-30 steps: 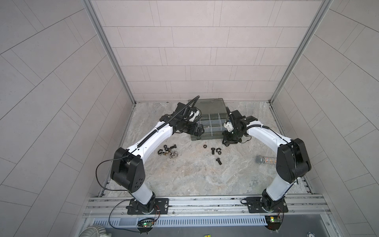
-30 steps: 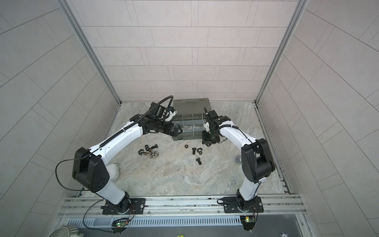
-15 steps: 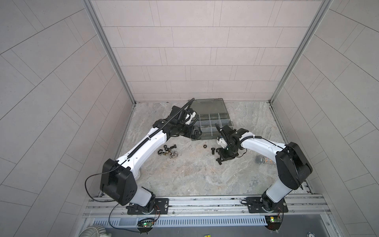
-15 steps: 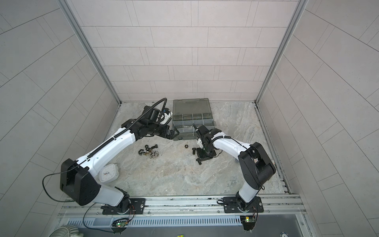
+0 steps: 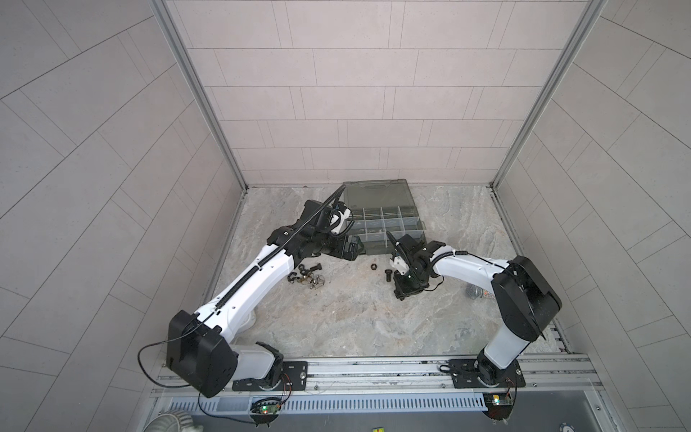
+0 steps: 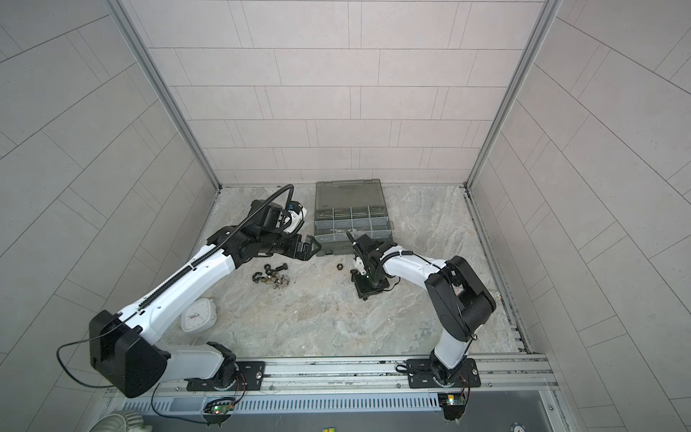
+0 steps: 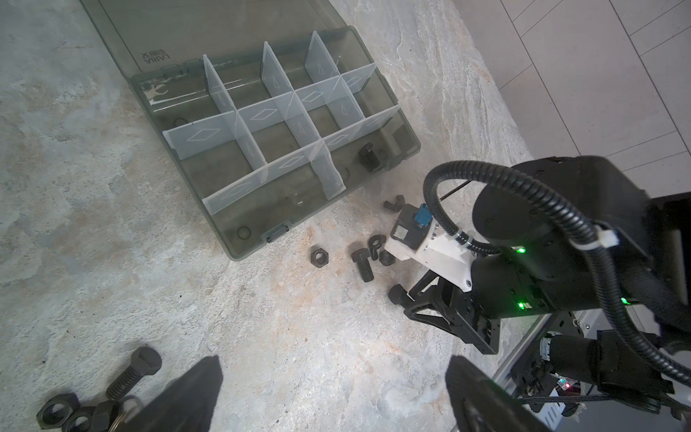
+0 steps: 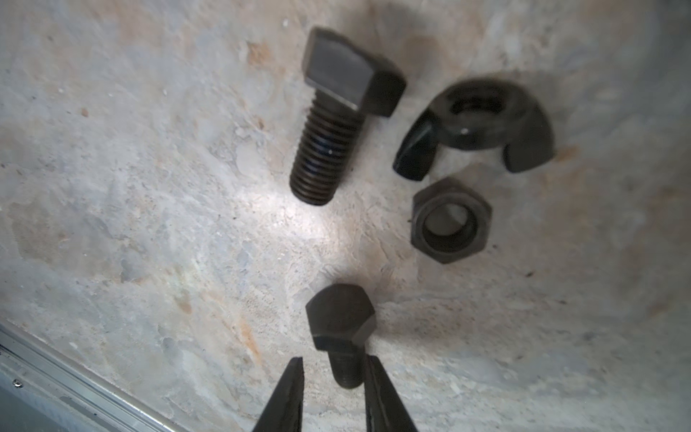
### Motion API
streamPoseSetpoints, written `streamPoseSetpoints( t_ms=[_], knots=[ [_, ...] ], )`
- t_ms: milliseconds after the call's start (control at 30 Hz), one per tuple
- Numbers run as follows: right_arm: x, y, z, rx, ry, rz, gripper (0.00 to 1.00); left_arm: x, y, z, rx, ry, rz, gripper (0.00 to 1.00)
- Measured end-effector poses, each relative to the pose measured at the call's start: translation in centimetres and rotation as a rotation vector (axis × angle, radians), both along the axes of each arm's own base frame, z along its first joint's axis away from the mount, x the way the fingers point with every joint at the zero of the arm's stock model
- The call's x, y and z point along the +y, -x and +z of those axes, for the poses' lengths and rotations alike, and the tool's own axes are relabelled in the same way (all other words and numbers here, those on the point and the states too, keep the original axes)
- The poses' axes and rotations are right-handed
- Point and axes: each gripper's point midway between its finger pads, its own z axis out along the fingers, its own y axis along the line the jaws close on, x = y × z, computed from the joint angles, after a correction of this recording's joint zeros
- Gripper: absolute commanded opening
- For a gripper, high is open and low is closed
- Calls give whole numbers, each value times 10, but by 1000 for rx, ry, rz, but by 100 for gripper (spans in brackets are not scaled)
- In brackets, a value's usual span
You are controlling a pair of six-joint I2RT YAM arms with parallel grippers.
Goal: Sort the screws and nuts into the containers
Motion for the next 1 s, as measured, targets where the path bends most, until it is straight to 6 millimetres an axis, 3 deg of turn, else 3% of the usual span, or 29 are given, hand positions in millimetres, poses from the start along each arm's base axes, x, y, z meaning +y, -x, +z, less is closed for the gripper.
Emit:
streamPoseSetpoints(
  t_ms=[133, 333, 567, 733, 867, 1000],
  knots=[
    [0, 0, -8, 10, 8, -3, 24, 3, 3, -1, 1, -5, 3, 100],
    [2, -4, -9, -2, 2, 2, 0, 4, 4, -1, -2, -10, 3, 100],
    [2, -4, 0, 15, 16, -1, 0, 6, 5, -3, -5, -30, -6, 100],
    [9, -25, 45, -49, -19, -9, 0, 1, -3, 5, -15, -27, -17, 100],
    [10, -63, 90, -151, -77, -51, 0, -8, -15, 10, -23, -14, -28, 100],
    [0, -96, 111, -206, -86, -99, 0, -16, -23, 8, -9, -5, -41, 100]
  ],
)
